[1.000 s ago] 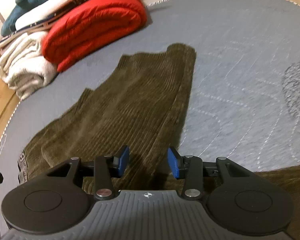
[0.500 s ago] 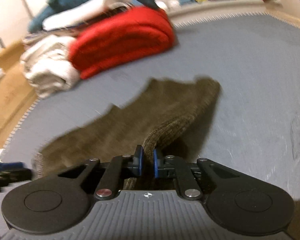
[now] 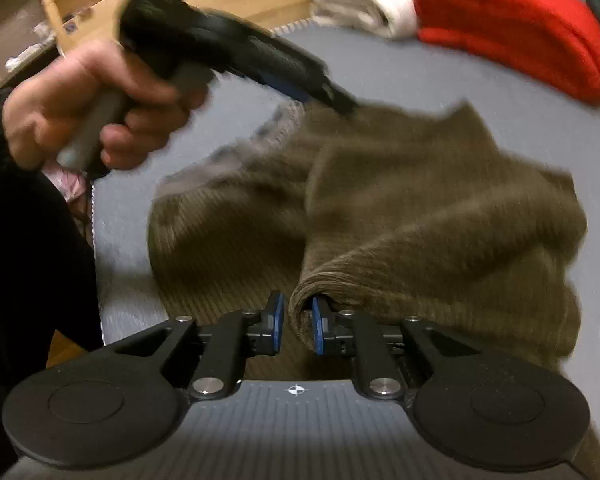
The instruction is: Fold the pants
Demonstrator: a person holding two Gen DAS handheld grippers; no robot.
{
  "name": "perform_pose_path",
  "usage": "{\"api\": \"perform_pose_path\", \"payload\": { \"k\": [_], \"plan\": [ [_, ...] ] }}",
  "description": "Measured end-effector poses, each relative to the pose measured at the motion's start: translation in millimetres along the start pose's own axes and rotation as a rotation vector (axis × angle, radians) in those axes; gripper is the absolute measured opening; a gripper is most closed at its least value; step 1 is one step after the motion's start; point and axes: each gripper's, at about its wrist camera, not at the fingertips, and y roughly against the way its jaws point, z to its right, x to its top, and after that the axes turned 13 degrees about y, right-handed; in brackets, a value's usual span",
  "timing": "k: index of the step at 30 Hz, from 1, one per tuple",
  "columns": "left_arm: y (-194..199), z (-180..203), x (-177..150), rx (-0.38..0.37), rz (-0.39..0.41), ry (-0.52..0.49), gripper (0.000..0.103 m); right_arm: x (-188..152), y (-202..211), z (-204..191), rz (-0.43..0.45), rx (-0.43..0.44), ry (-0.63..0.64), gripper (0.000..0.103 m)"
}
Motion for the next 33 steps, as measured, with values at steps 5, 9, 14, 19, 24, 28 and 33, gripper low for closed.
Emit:
{"api": "perform_pose_path", "payload": {
  "k": [5,9,14,19,24,28,33],
  "plan": [
    [-0.5,1.8,1.5,-0.001,-0.004,0.008,0.071,-28.1,60.5,68.7,0.288,-0.084,-0.354,0.046],
    [-5.4,-0.3,3.2,0.005,-0.009,0.019,0.071,-73.0,85.2,123.7,0.408,-0.212,-0.738,0.047],
    [-10.4,1.9,2.2,0.013,-0.016,0.020,0.071,-121.7,62.6,156.3,0.316,-0.333,-1.039,0.047],
    [-17.3,1.5,1.8,0.026,-0.023,0.015,0.071,-127.8,28.3,167.2,0.269,-0.378,-1.096,0.050],
    [-26.0,-2.7,3.6,0.047,-0.030,0.019,0.071,-104.4,5.7,166.0,0.277,-0.351,-1.000,0.060],
    [-30.4,-7.3,7.8,0.060,-0.029,0.036,0.071,-82.3,-8.8,163.7,0.236,-0.391,-0.882,0.036],
    [-31.8,-8.0,11.4,0.079,-0.012,0.040,0.071,-61.6,-1.7,163.5,0.225,-0.427,-0.767,0.024]
  ]
}}
